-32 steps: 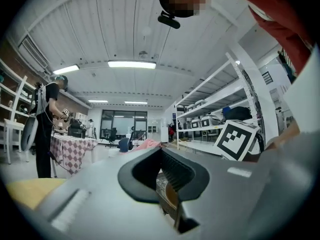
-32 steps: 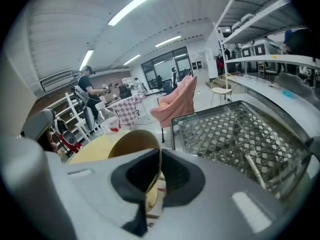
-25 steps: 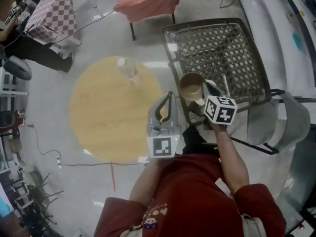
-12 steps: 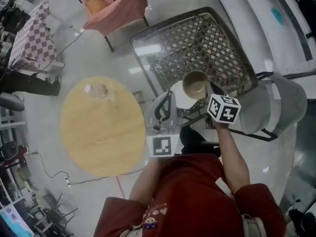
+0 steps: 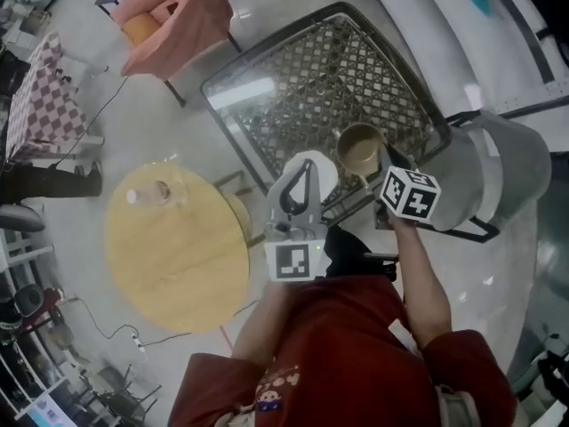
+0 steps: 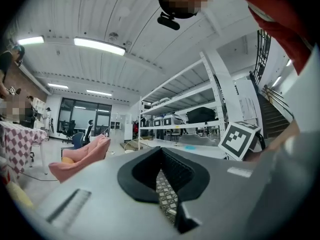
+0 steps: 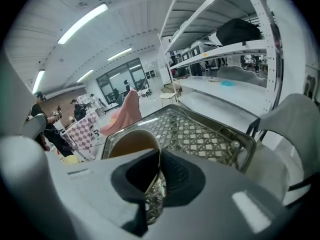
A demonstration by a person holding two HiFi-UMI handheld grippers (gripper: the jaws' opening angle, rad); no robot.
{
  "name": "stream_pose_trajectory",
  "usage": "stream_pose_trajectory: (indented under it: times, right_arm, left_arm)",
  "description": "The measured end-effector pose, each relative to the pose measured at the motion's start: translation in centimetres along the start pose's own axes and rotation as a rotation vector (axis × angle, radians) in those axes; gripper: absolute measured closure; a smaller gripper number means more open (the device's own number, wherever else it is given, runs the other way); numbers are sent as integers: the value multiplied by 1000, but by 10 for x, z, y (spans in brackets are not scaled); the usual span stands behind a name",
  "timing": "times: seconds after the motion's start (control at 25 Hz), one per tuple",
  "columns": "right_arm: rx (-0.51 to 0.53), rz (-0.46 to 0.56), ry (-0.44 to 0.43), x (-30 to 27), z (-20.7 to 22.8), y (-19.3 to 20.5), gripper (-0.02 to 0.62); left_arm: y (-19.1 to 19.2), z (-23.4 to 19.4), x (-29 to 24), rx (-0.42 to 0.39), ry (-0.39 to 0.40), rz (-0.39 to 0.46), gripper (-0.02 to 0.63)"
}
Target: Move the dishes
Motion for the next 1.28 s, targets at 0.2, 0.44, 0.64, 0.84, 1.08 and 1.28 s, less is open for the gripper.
stream_pose_trajectory:
  times: [0.2,0.44,0.64,0.84,1.08,1.28]
  right_arm:
    - [-35,-12,24,-11,18,0,577]
    - [-68,-41,45,-32,36,1,577]
    - [-90,-72,68,-54,54,4,577]
    - [-113,-108,86,-68,70,14,577]
    - [-140,-152,113,-86,84,26,577]
    - [-150,-162,120,-94,87,32,577]
  left_arm:
    - [7,7,-20,12,27,-28,598]
    - [18,12,-42,20,42,-74,598]
    - [30,13,-60,14,55,-105,598]
    - [40,20,-69,19,63,-151,598]
    - [52,21,-82,7,65,-162,598]
    - [59,20,-84,-3,71,-196,598]
Point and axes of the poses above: the fingertips, and each gripper's own axes: x backward along the fingers, z to its right, y out of its underside, the point moved 10 cm from there along x, backward along the fingers, and after that the axes turned 1 degree about y, right-handed, at the moved point
